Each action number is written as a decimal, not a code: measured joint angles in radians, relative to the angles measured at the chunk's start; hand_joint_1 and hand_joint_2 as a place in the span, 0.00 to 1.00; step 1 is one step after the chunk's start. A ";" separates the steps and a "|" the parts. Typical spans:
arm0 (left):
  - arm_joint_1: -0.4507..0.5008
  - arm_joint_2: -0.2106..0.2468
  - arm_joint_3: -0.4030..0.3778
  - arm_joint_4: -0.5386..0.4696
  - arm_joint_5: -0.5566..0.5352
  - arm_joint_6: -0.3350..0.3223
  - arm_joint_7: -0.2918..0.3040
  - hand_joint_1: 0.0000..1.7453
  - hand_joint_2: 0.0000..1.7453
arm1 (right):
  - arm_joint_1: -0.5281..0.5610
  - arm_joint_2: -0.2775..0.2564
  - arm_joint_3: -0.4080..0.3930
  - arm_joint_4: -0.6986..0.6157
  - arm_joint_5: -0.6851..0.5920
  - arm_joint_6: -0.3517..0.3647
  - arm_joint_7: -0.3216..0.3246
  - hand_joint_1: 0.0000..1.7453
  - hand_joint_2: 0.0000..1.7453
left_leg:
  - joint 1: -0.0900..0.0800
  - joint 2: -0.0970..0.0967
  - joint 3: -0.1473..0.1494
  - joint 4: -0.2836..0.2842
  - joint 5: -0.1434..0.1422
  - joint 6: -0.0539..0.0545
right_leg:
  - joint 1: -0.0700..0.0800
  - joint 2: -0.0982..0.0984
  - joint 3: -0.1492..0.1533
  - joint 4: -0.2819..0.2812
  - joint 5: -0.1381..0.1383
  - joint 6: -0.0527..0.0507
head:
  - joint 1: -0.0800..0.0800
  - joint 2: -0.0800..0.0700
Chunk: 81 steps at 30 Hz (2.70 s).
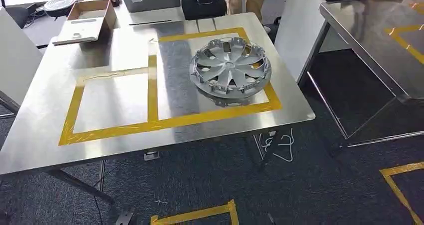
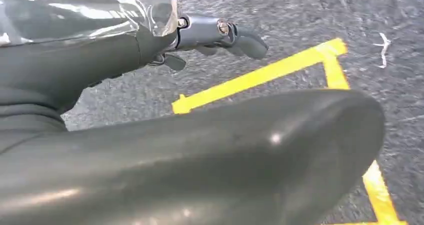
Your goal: Take the parts from the cabinet and place them on the table.
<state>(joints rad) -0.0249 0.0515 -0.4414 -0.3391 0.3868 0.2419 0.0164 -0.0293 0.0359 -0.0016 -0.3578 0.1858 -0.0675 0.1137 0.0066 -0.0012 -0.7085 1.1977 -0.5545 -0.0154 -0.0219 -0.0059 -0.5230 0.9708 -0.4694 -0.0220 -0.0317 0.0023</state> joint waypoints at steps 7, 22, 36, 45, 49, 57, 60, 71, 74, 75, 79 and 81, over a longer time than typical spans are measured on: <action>-0.004 0.004 -0.019 -0.002 0.022 0.009 -0.004 0.00 0.00 | 0.000 -0.002 0.031 -0.001 -0.026 -0.003 0.002 0.00 0.00 | 0.006 -0.003 0.261 -0.226 0.027 0.008 | 0.001 0.001 -0.071 0.007 0.066 0.028 | 0.000 0.000; -0.007 0.005 -0.042 -0.005 0.058 0.013 -0.009 0.00 0.00 | -0.008 -0.015 0.075 -0.005 -0.064 -0.009 0.009 0.00 0.00 | -0.020 0.002 0.087 -0.219 0.180 0.058 | 0.002 0.003 0.080 0.015 -0.061 0.052 | 0.006 0.000; -0.005 0.008 -0.063 -0.005 0.111 0.011 -0.008 0.00 0.00 | -0.014 -0.019 0.126 -0.008 -0.081 -0.012 0.019 0.00 0.00 | 0.009 0.000 0.157 -0.071 0.087 -0.002 | -0.002 0.001 -0.063 -0.004 0.062 0.020 | 0.005 0.000; -0.001 0.006 -0.085 -0.002 0.160 0.016 -0.023 0.00 0.00 | -0.013 -0.015 0.177 -0.008 -0.106 -0.039 0.046 0.00 0.00 | -0.005 0.001 0.190 -0.249 0.109 0.068 | -0.003 0.004 -0.138 0.138 -0.043 0.031 | 0.013 0.000; -0.001 0.005 -0.101 -0.002 0.166 0.018 -0.018 0.00 0.00 | -0.013 -0.018 0.190 -0.008 -0.116 -0.045 0.047 0.00 0.00 | -0.018 0.002 0.131 -0.243 0.157 0.072 | -0.002 0.004 -0.142 0.318 -0.087 0.056 | 0.013 0.000; -0.003 0.003 -0.117 -0.002 0.167 0.019 -0.017 0.00 0.00 | -0.015 -0.020 0.193 -0.014 -0.117 -0.047 0.047 0.00 0.00 | -0.020 0.001 0.080 -0.237 0.223 0.044 | 0.020 0.005 0.080 -0.031 -0.048 0.024 | 0.011 0.000; 0.004 0.006 -0.121 -0.001 0.167 0.020 -0.017 0.00 0.00 | -0.015 -0.019 0.193 -0.014 -0.117 -0.047 0.047 0.00 0.00 | -0.012 0.000 0.047 -0.182 0.134 0.022 | 0.006 0.000 0.050 -0.036 -0.011 -0.003 | 0.007 0.000; 0.002 0.011 -0.142 -0.003 0.182 0.036 -0.015 0.00 0.00 | -0.005 -0.018 0.200 -0.019 -0.137 -0.050 0.045 0.00 0.00 | 0.005 -0.009 0.236 -0.228 0.050 0.009 | 0.003 0.000 -0.066 -0.004 0.083 0.048 | 0.007 0.000; 0.003 0.011 -0.155 -0.003 0.190 0.045 -0.014 0.00 0.00 | 0.004 -0.020 0.202 -0.019 -0.143 -0.051 0.045 0.00 0.00 | 0.008 0.001 0.213 -0.234 0.079 0.044 | -0.003 0.001 -0.082 0.003 0.085 0.063 | 0.007 0.000; 0.000 0.011 -0.159 -0.004 0.191 0.050 -0.014 0.00 0.00 | 0.005 -0.022 0.203 -0.019 -0.145 -0.053 0.045 0.00 0.00 | 0.004 0.000 0.198 -0.234 0.091 0.056 | -0.002 0.002 -0.104 0.044 0.035 0.053 | 0.011 0.000; -0.004 0.013 -0.172 -0.005 0.196 0.053 -0.014 0.00 0.00 | 0.006 -0.021 0.209 -0.022 -0.153 -0.056 0.044 0.00 0.00 | -0.010 0.004 0.139 -0.230 0.137 0.067 | -0.002 0.002 -0.182 0.340 -0.120 0.046 | 0.011 0.000; -0.005 0.013 -0.177 -0.005 0.198 0.053 -0.014 0.00 0.00 | 0.005 -0.023 0.210 -0.022 -0.153 -0.055 0.044 0.00 0.00 | -0.016 0.004 0.111 -0.227 0.158 0.067 | -0.002 0.002 -0.127 0.312 -0.078 0.068 | 0.011 0.000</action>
<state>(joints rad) -0.0297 0.0649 -0.6184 -0.3441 0.5852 0.2949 0.0023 -0.0239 0.0130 0.2086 -0.3796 0.0324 -0.1228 0.1579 -0.0093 0.0032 -0.5978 0.9703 -0.3967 0.0515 -0.0234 -0.0036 -0.6499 1.2831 -0.5476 0.0457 -0.0206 0.0023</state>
